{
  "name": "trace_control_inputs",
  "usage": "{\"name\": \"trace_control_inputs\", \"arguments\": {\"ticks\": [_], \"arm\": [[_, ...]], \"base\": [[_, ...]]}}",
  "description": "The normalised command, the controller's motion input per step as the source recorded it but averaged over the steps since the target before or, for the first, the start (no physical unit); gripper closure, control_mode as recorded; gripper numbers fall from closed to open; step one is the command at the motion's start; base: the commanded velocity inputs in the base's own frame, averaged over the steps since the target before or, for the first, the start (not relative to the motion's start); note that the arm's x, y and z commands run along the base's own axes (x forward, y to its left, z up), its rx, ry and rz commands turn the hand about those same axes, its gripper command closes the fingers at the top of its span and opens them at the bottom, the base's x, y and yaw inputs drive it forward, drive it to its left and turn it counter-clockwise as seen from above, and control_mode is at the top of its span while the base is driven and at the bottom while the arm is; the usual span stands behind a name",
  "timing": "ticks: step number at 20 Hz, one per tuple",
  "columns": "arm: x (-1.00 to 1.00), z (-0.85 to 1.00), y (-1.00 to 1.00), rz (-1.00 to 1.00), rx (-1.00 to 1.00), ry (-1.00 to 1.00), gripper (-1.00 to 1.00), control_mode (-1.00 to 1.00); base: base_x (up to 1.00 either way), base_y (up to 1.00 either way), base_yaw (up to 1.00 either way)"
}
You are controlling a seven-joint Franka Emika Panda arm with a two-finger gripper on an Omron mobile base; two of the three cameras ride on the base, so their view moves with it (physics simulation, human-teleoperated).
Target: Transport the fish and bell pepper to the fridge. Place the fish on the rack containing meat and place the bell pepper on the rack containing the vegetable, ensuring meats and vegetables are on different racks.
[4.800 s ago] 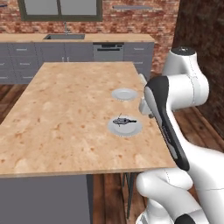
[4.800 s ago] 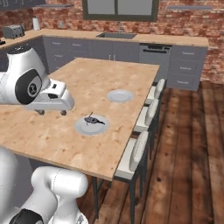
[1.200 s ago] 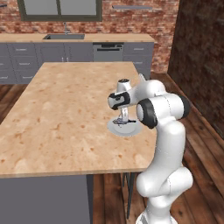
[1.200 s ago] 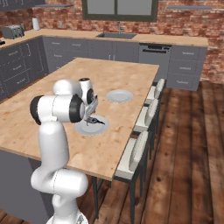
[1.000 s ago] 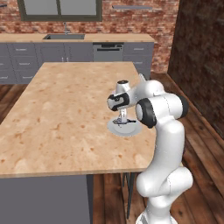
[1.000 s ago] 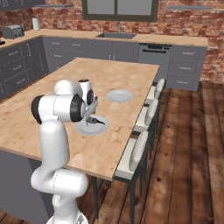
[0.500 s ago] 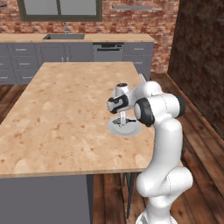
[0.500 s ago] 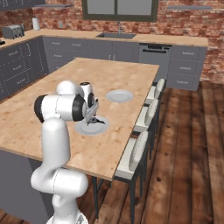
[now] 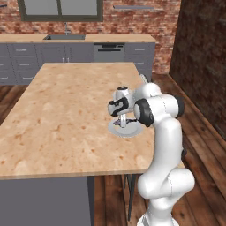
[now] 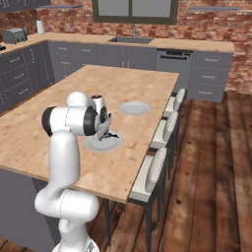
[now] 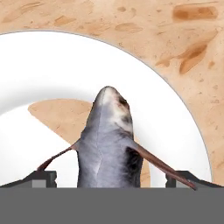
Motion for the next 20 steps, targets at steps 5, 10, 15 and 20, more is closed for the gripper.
{"name": "trace_control_inputs", "arguments": {"ticks": [5,10,15,20], "arm": [[-0.06,-0.47,0.00,0.00,0.00,0.00,1.00,-1.00],[-0.40,-0.13,0.00,-0.01,0.00,0.00,1.00,-1.00],[-0.67,0.83,0.00,-0.06,0.00,0.00,1.00,-1.00],[-0.76,1.00,0.00,0.00,0.04,0.00,1.00,-1.00]], "base": [[0.00,0.00,0.00],[0.00,0.00,0.00],[0.00,0.00,0.00],[0.00,0.00,0.00]]}}
